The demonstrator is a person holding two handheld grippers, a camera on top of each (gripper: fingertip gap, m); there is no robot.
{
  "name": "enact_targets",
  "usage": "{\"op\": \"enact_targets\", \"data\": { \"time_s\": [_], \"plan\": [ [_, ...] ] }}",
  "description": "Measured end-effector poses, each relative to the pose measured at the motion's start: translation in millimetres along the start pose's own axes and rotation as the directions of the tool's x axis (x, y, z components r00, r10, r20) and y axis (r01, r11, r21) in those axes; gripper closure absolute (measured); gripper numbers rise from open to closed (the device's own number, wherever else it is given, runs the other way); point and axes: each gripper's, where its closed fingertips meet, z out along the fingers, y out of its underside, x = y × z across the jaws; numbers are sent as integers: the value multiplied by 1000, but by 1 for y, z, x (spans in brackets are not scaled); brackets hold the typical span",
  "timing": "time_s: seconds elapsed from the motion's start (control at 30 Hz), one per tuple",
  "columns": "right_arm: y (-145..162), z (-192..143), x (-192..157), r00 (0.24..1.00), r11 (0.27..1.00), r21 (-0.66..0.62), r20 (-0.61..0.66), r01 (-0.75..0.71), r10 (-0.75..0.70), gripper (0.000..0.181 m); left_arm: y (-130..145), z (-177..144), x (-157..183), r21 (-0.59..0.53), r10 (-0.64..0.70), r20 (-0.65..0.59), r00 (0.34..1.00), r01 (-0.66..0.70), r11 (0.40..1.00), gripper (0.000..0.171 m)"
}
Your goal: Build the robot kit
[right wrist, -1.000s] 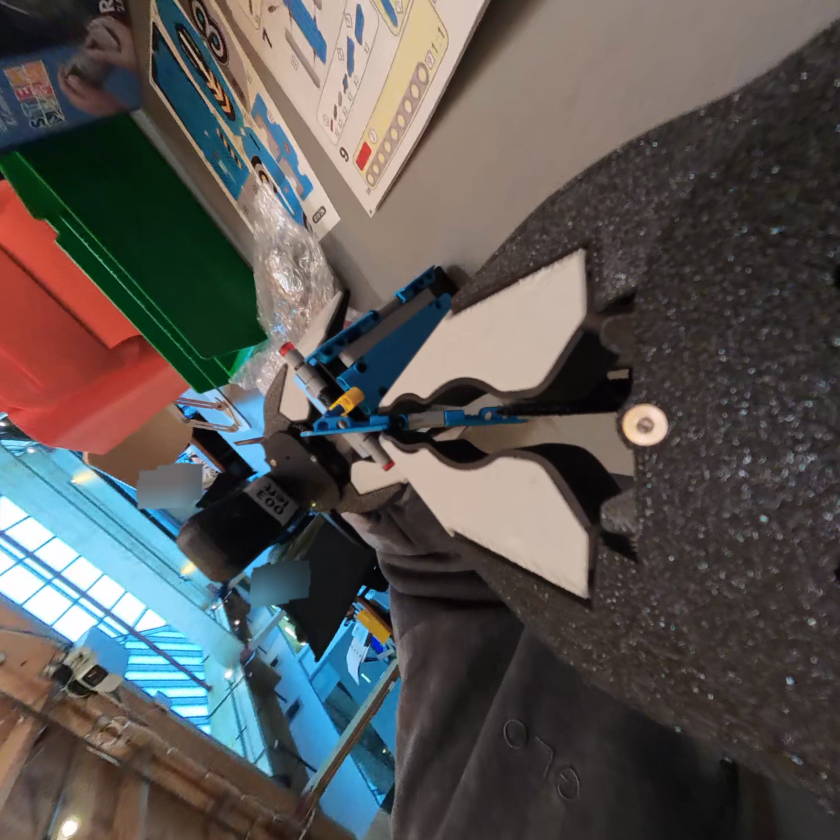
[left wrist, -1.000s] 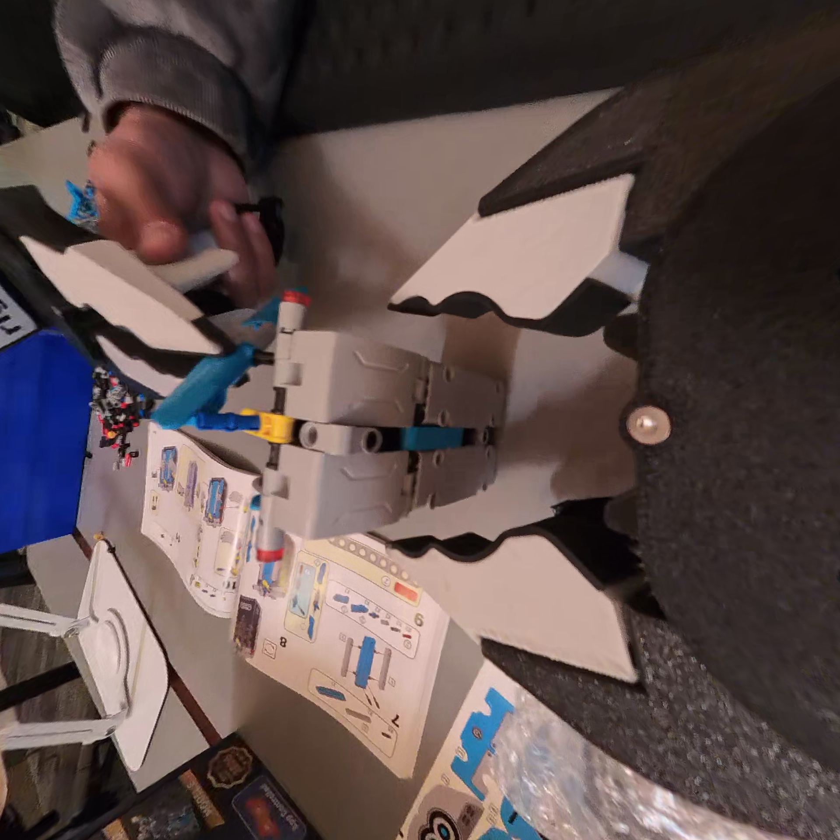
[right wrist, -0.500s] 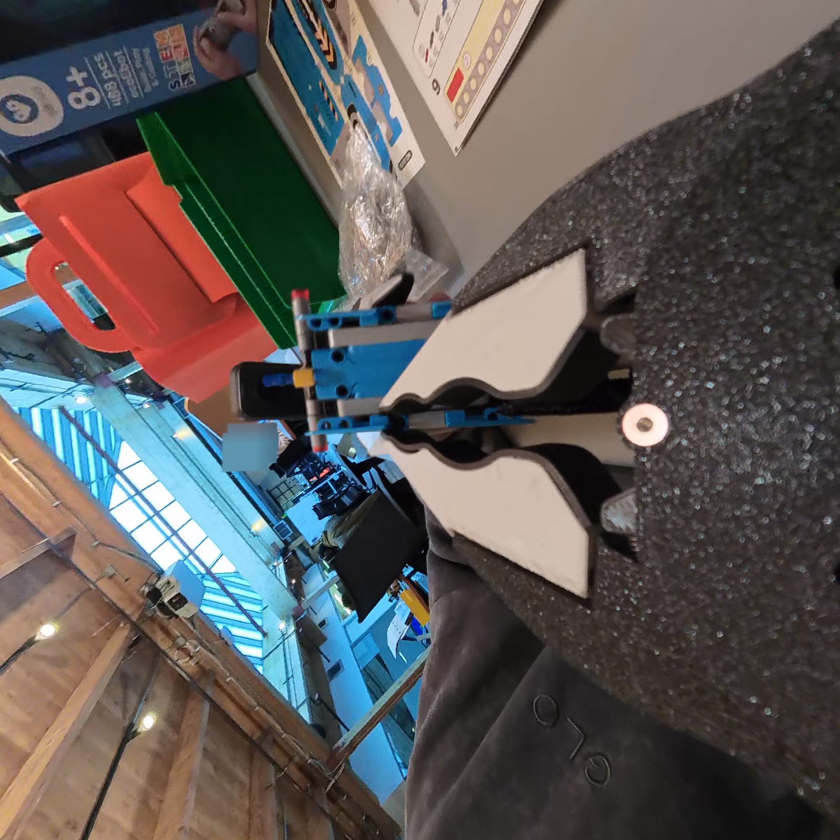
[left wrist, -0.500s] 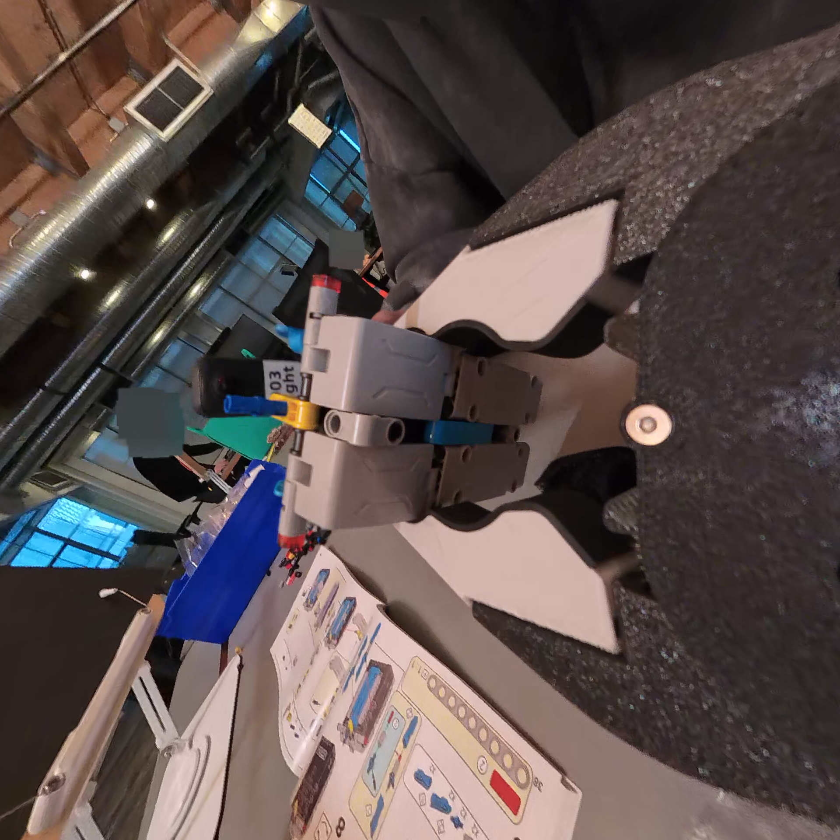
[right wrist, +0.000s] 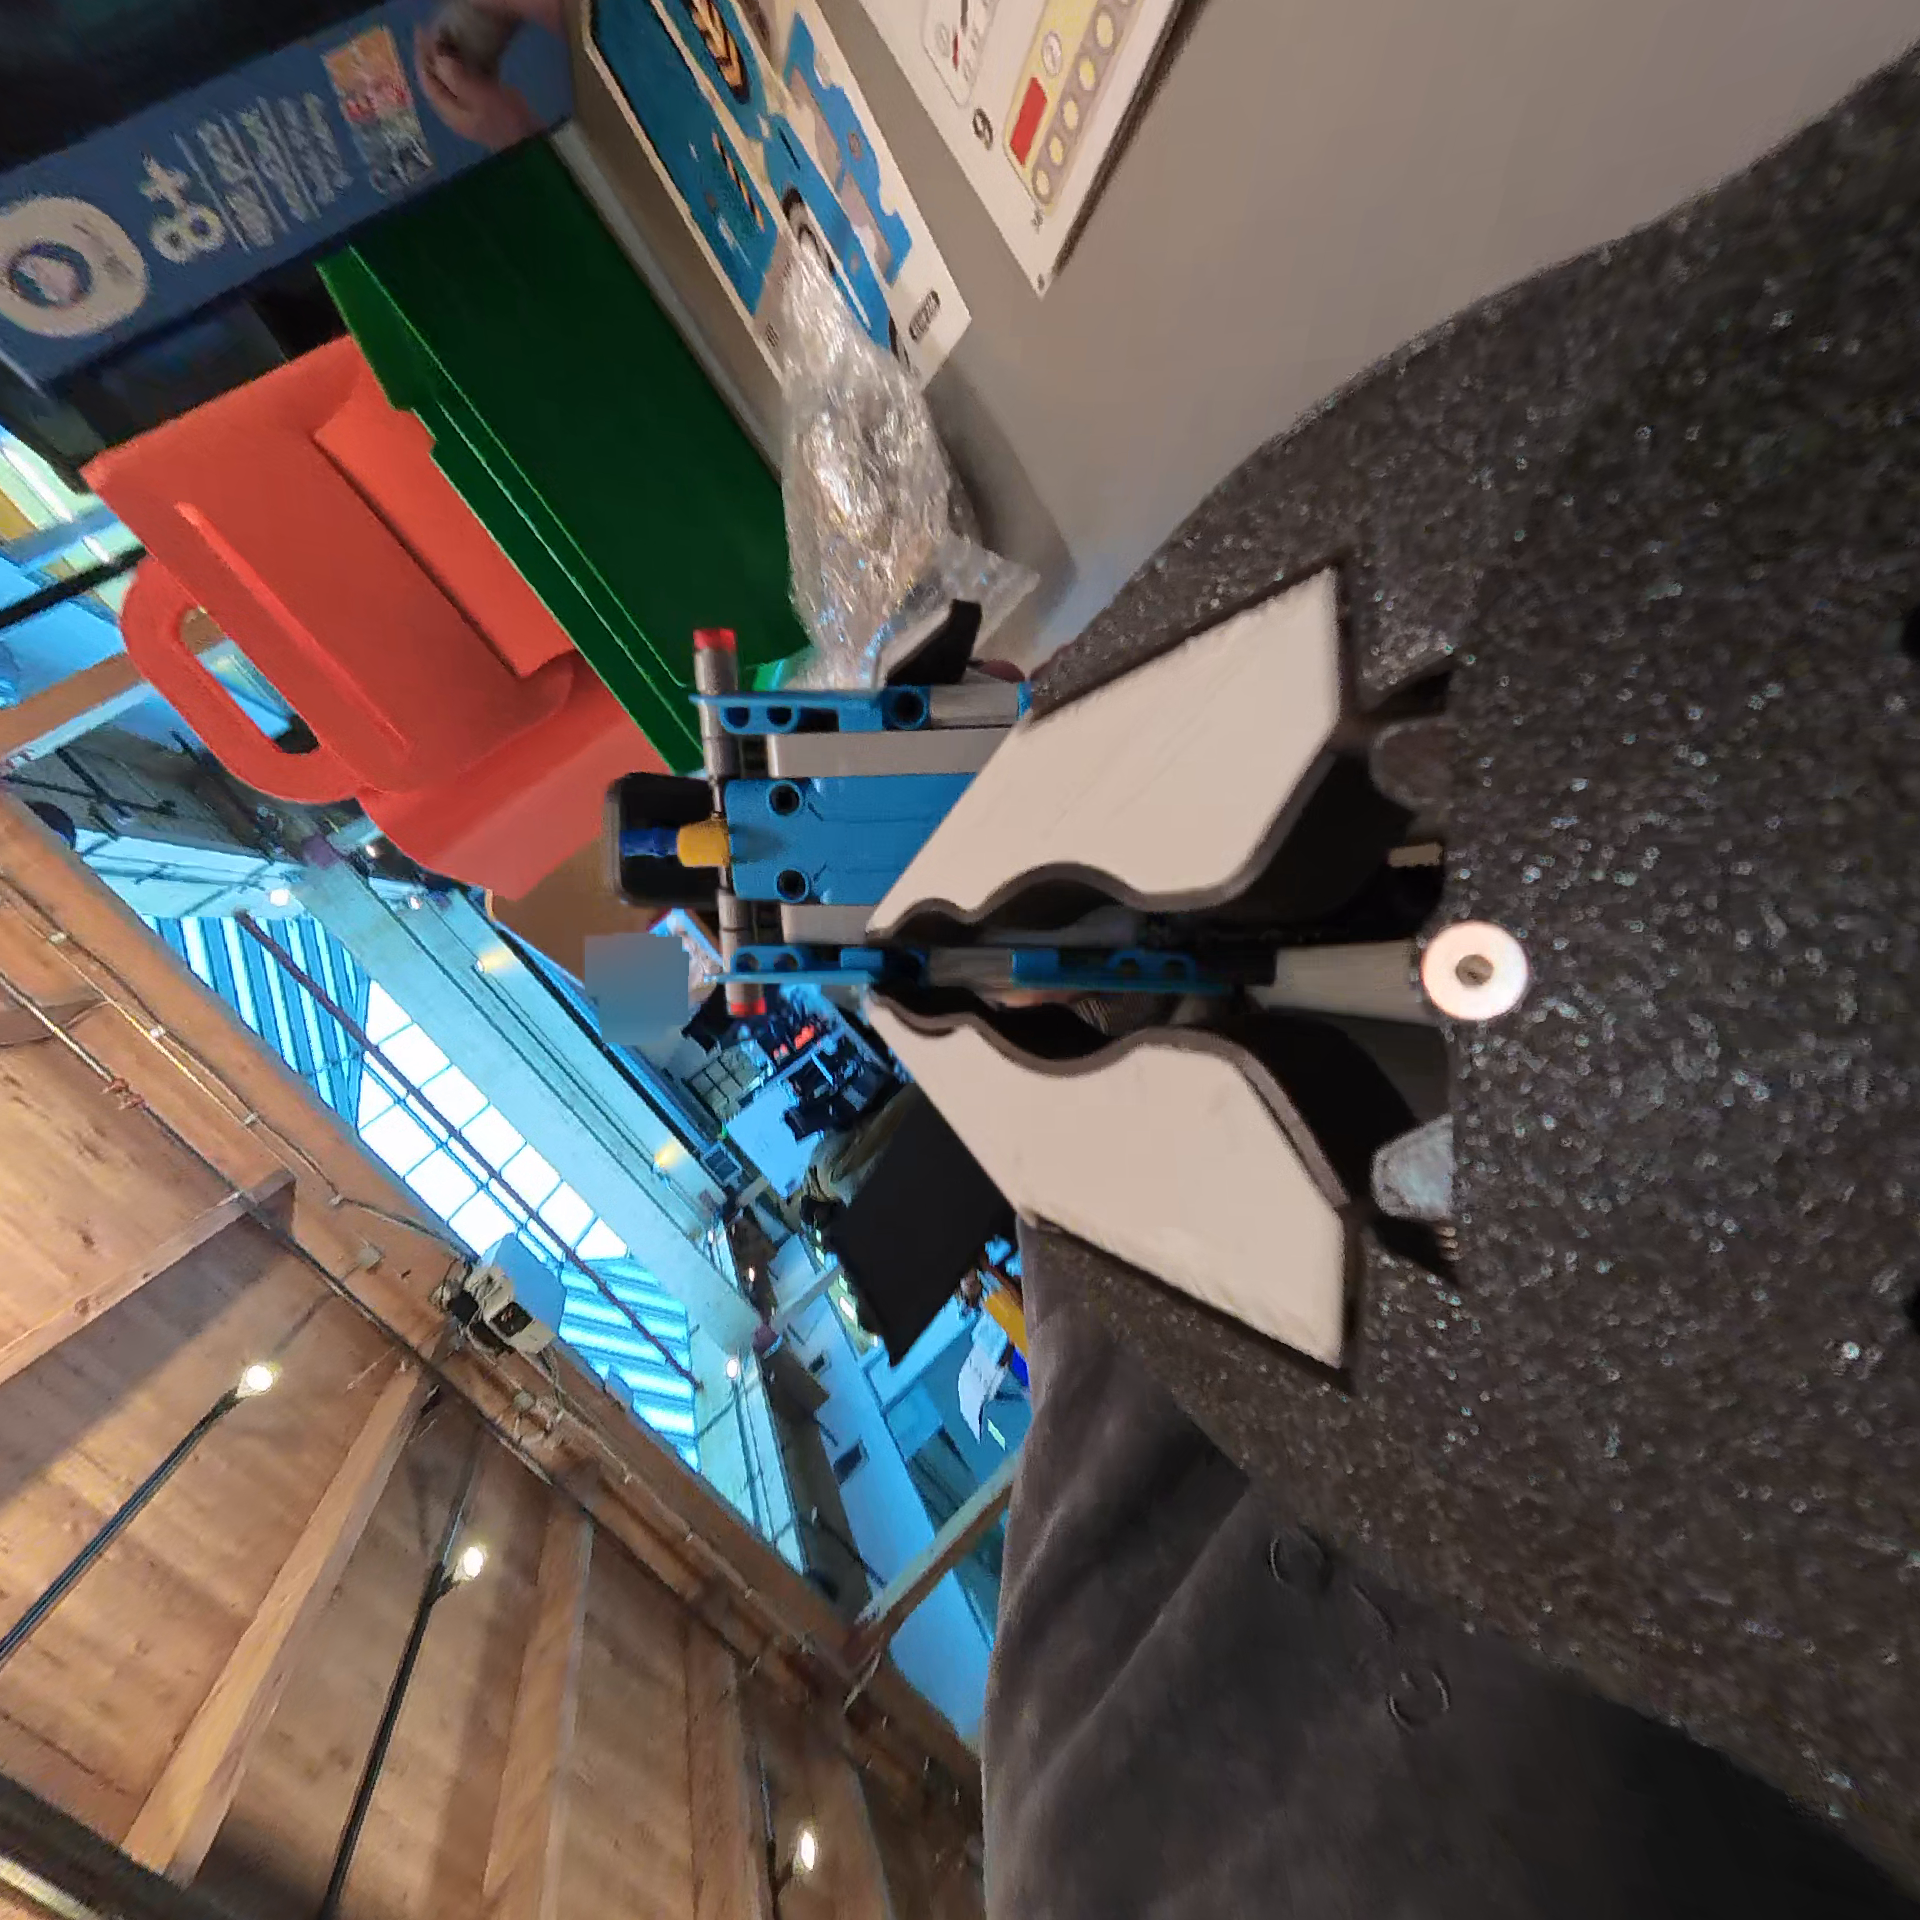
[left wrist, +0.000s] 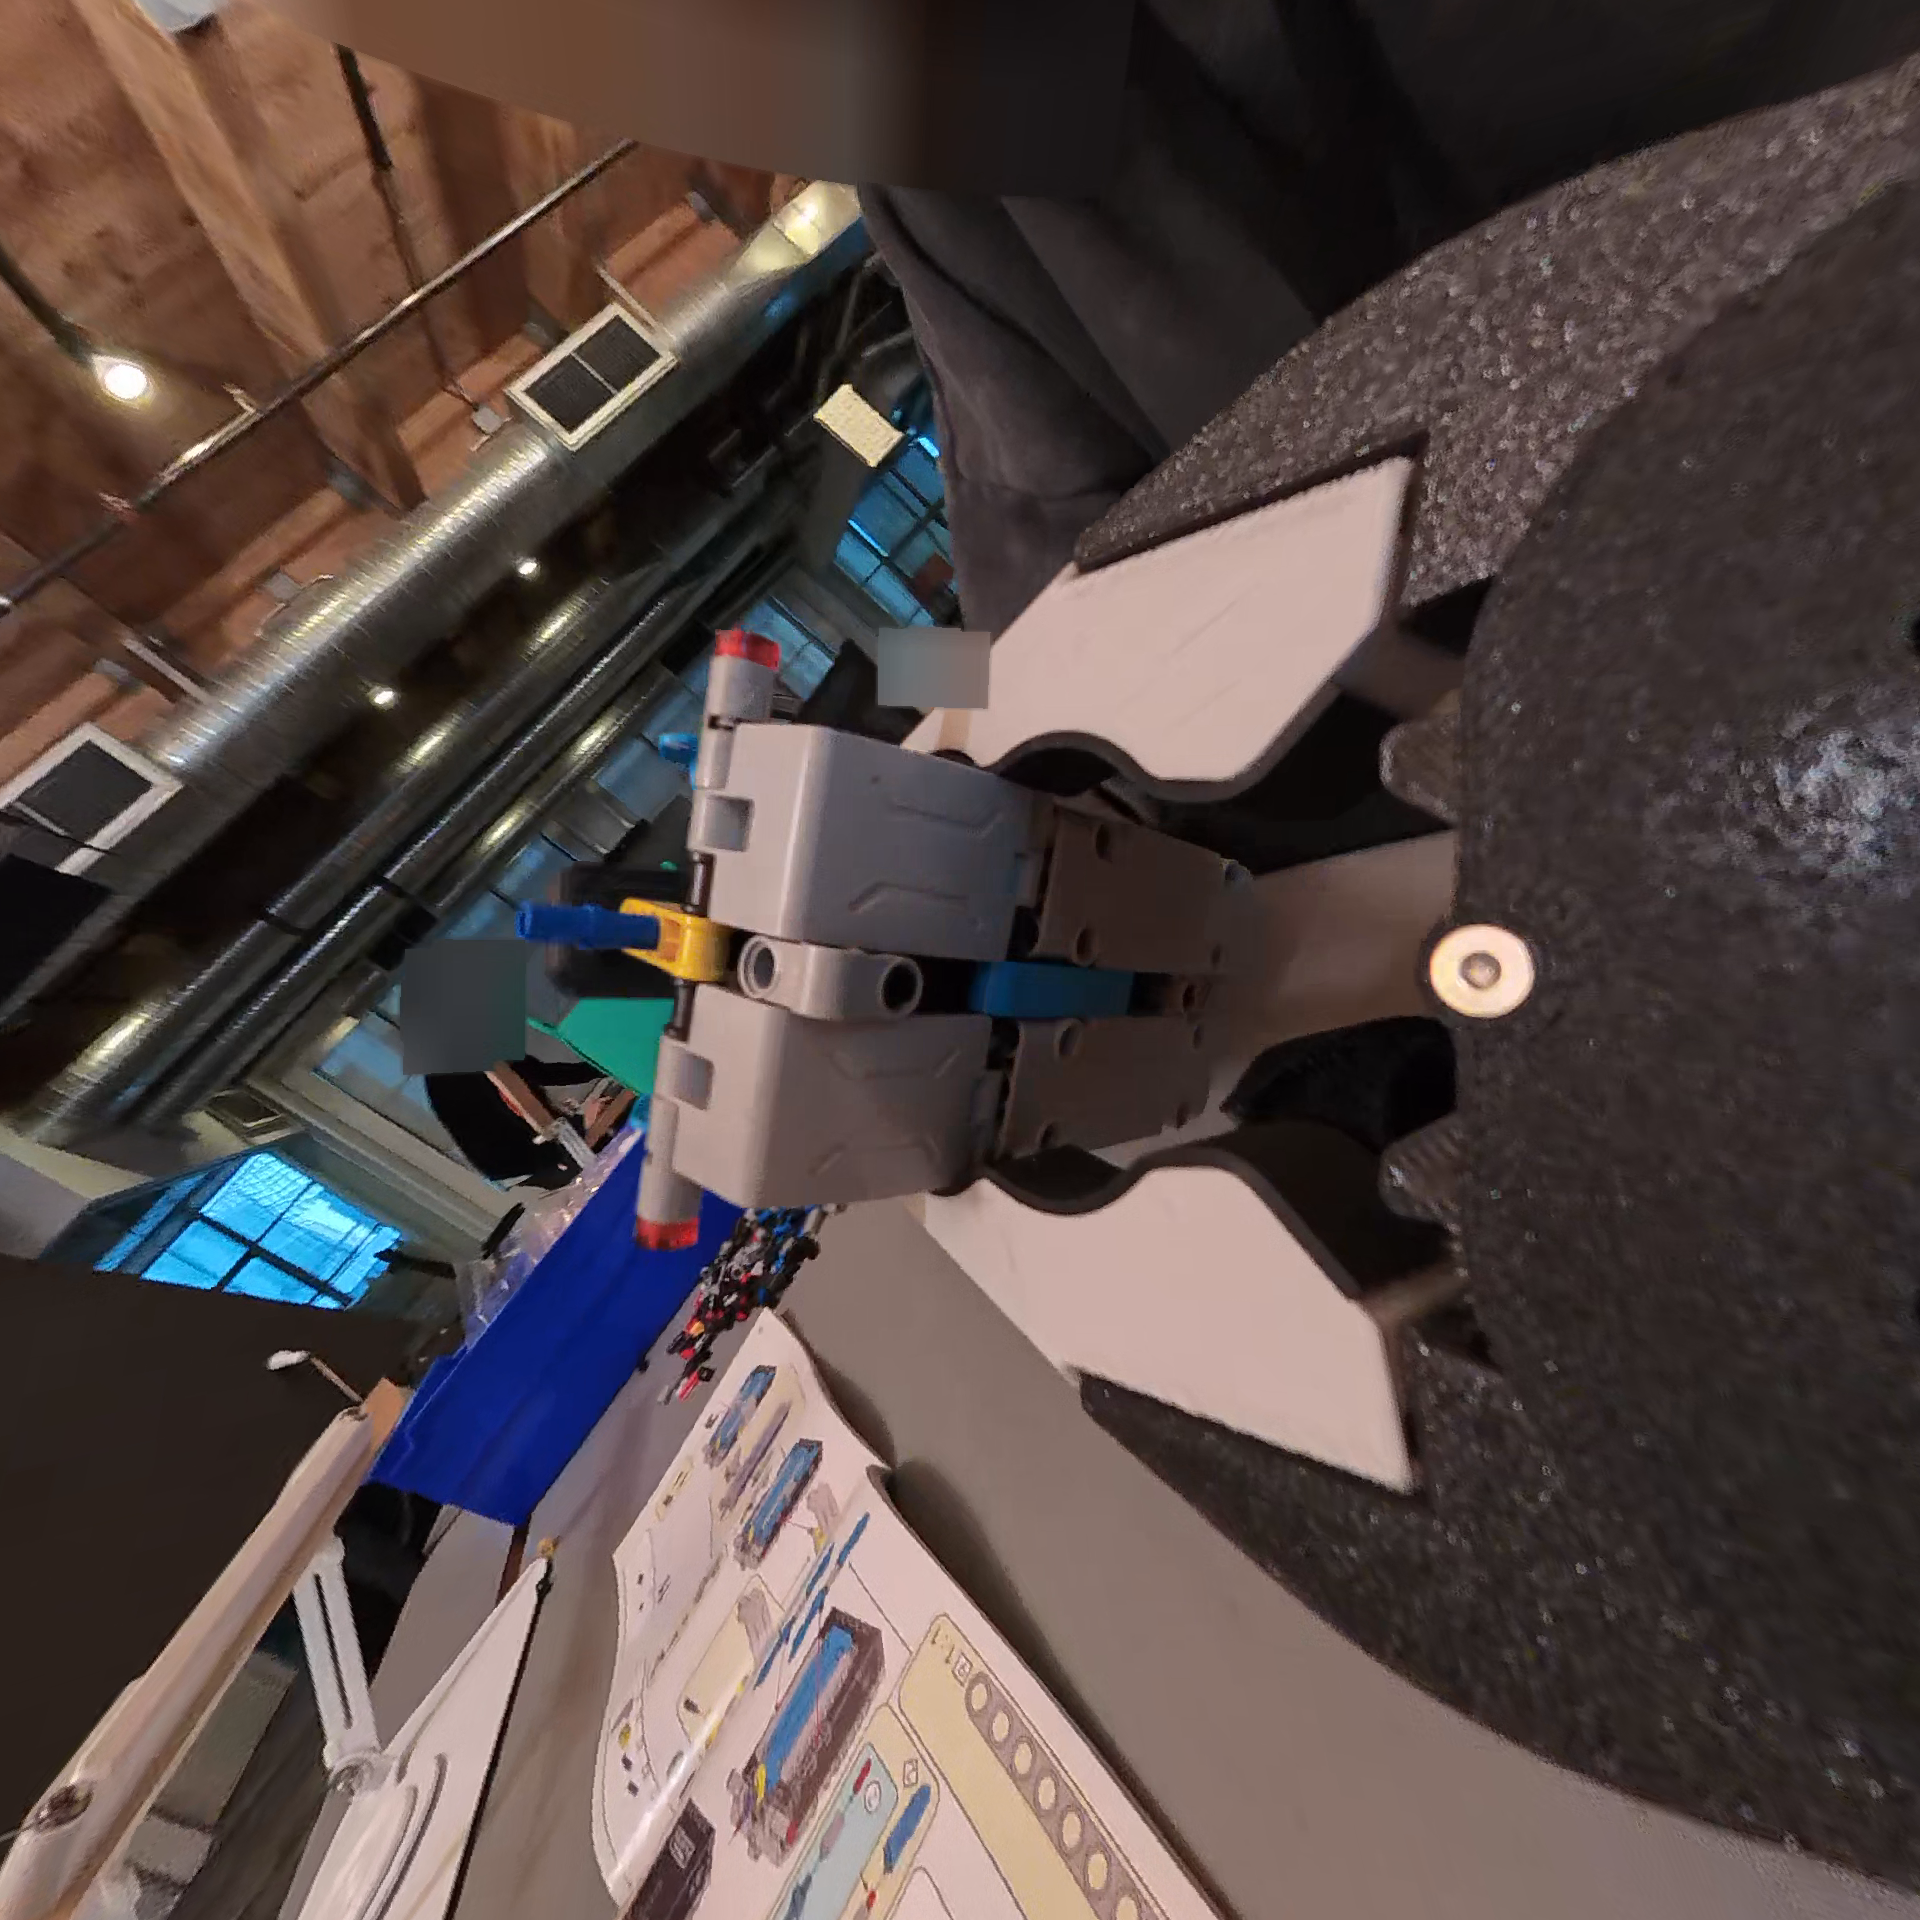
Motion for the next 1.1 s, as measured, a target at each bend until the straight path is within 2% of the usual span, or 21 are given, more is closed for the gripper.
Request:
{"op": "enact_targets", "data": {
  "time_s": [0.1, 0.23, 0.3, 0.43, 0.53, 0.7, 0.8, 0.93, 0.97, 1.1],
  "plan": [
    [0, -3, 3, 998, 1000, -26, -54, 10, -11, 175, 0, 2, -3, 23, -16, 11, 1000, 16, 1000, 104],
    [-1, -4, 0, 999, 1000, -17, -35, -27, 26, 174, -1, 6, 1, 65, -57, -12, 998, 58, 996, 105],
    [-2, -5, 1, 997, 1000, -17, -76, 15, -16, 174, -1, 7, -2, 61, -40, 16, 999, 39, 997, 104],
    [-2, -6, 6, 996, 998, 3, -65, -58, 58, 172, -1, 5, -10, 50, 3, 99, 995, -8, 999, 105],
    [-1, -4, 14, 993, 996, -16, -72, -90, 89, 173, 0, 2, -16, 54, -54, 96, 994, 49, 997, 105],
    [-7, 0, 10, 980, 979, -53, -1, -198, 198, 173, -5, 2, -9, 90, -162, -11, 987, 162, 983, 104],
    [-8, 4, 12, 985, 979, -117, -41, -169, 165, 174, -7, 1, -9, 106, -212, -47, 976, 216, 971, 104],
    [-16, 18, 10, 978, 961, -205, -132, -184, 160, 173, -20, -4, -2, 174, -292, -177, 940, 322, 930, 102],
    [-17, 21, 9, 977, 957, -230, -162, -177, 142, 173, -22, -6, 0, 183, -302, -209, 930, 341, 922, 105],
    [-23, 36, 0, 970, 945, -297, -233, -134, 65, 169, -36, -14, 12, 223, -296, -306, 905, 371, 901, 101]
  ]
}}
